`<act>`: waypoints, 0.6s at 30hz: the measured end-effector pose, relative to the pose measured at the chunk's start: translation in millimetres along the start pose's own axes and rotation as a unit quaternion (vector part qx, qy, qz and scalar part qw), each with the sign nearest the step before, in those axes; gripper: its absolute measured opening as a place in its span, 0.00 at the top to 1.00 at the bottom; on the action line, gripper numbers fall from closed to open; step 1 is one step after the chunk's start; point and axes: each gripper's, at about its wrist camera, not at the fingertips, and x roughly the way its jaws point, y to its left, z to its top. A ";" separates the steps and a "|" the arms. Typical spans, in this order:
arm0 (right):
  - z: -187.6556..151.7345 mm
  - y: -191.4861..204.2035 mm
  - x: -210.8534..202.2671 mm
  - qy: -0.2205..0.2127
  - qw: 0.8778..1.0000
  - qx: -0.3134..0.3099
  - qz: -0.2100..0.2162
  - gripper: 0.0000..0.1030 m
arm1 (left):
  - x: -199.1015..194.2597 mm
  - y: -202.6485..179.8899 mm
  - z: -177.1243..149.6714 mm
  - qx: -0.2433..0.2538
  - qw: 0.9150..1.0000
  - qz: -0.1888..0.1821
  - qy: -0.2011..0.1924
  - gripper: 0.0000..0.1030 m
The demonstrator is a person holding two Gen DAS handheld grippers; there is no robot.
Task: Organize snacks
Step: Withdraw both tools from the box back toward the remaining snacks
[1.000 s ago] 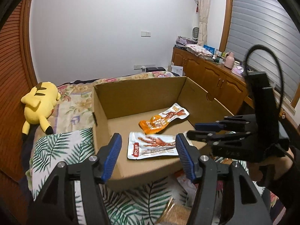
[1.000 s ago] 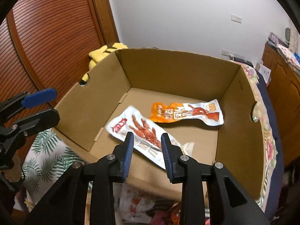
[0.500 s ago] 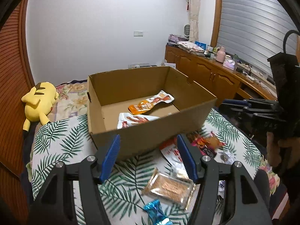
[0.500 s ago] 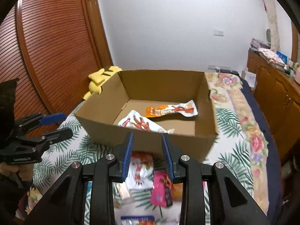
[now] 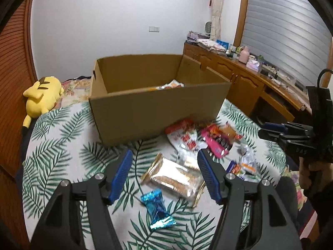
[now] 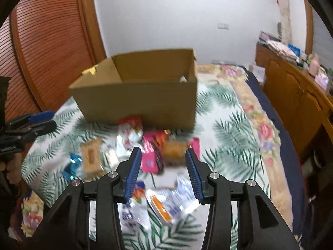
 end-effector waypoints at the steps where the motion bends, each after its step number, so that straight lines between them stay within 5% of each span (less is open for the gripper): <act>1: -5.3 -2.6 1.9 0.004 1.000 0.005 0.000 0.56 | 1.0 -1.1 -3.3 0.001 1.000 0.002 0.002 0.36; 18: -39.2 -12.4 47.8 0.032 0.997 0.043 -0.064 0.42 | 28.0 -3.9 -50.5 -0.014 0.998 0.004 0.053 0.36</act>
